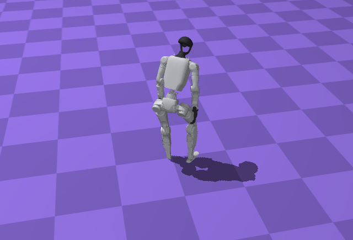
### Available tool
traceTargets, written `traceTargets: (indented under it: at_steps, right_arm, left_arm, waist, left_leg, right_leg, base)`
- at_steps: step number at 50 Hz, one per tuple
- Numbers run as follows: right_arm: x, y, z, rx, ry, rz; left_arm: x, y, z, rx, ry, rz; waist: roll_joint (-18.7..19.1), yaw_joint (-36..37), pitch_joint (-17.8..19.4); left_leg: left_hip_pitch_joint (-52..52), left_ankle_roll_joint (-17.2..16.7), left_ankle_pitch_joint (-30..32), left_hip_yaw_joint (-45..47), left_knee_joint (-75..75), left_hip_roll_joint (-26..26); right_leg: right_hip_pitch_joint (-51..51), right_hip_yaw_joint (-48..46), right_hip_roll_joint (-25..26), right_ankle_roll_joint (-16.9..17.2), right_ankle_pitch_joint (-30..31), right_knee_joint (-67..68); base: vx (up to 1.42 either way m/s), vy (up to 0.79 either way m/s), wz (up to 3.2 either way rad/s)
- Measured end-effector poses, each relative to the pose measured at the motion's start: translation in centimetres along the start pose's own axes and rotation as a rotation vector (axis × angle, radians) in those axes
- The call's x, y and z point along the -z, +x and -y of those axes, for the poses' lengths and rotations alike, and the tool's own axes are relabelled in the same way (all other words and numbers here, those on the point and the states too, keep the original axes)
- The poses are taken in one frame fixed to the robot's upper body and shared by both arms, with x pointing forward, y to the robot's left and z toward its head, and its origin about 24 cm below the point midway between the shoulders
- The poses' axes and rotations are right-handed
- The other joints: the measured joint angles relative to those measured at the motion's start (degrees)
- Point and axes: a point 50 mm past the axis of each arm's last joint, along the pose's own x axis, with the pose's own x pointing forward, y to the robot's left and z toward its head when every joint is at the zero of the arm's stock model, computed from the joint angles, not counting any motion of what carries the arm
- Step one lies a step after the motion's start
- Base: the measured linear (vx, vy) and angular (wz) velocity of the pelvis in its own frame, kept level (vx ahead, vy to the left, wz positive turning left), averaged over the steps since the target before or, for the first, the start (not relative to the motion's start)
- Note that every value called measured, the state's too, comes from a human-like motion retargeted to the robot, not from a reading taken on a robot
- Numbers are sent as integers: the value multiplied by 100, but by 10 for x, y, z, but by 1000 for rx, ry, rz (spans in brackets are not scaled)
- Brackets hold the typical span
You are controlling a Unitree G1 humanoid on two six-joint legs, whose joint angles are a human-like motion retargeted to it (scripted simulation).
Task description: Walk
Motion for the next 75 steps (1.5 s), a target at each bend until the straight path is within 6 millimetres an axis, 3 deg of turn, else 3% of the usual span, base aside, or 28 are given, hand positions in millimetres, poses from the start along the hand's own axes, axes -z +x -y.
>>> traceTargets:
  at_steps: [9,22,30,37,42,46,53,62,69,75]
  right_arm:
    - [0,-1,0,-14,3,10]
    - [4,-3,6,-17,65,4]
    - [6,-2,6,-19,122,-12]
    - [6,-1,9,-13,111,-18]
    - [7,-2,12,-9,80,-20]
    - [9,-2,17,-4,67,-27]
    - [16,-4,28,5,70,-57]
    - [28,-7,30,-2,63,-97]
    - [32,-8,28,4,58,-102]
    - [33,-9,26,-4,78,-97]
  left_arm:
    - [2,-1,-7,-24,4,3]
    - [-12,0,-11,-27,18,68]
    - [-18,2,-10,-38,-13,74]
    - [-17,2,-14,-58,-80,58]
    - [-13,1,-17,-58,-103,42]
    - [-7,0,-16,-42,-93,32]
    - [8,-2,-11,-7,-53,-14]
    - [31,-6,0,52,-7,-101]
    - [45,-9,5,83,7,-154]
    - [52,-11,7,93,2,-187]
  waist:
    - [52,-168,-57]
    - [265,-245,-149]
    - [297,-306,-70]
    - [294,-284,86]
    - [285,-44,199]
    - [254,204,222]
    - [182,431,184]
    - [175,527,15]
    - [66,611,-37]
    - [-116,490,14]
  left_leg:
    - [409,-8,-78,5,-283,-137]
    - [796,-132,-402,-17,-419,-84]
    - [897,-295,-787,-87,155,134]
    - [582,-448,-611,-13,1626,639]
    - [-217,-337,-405,-14,3722,1266]
    - [-913,-223,-486,-73,4494,1452]
    - [-1676,-229,-566,-18,3078,1061]
    - [-1776,-569,595,-5,220,289]
    - [-1724,-537,933,-56,117,25]
    - [-1549,-171,554,-70,704,-229]
  right_leg:
    - [-401,1,-223,9,59,585]
    - [-970,68,-231,176,494,-419]
    - [-1035,19,-181,-33,239,136]
    - [-835,-81,71,-390,-197,523]
    - [-578,-214,446,-614,-448,563]
    - [-330,-290,669,-685,-632,430]
    - [115,-353,748,-618,-885,199]
    - [497,-317,714,-589,-1259,345]
    - [766,-195,632,-528,-1501,868]
    - [698,-85,247,-232,-889,2114]
  base:
    - [12,2,5]
    - [19,-6,4]
    - [28,-15,9]
    - [26,-19,-5]
    - [19,-18,-37]
    - [20,-15,-36]
    - [26,-10,-14]
    - [33,0,-7]
    - [38,8,-33]
    - [37,9,-15]
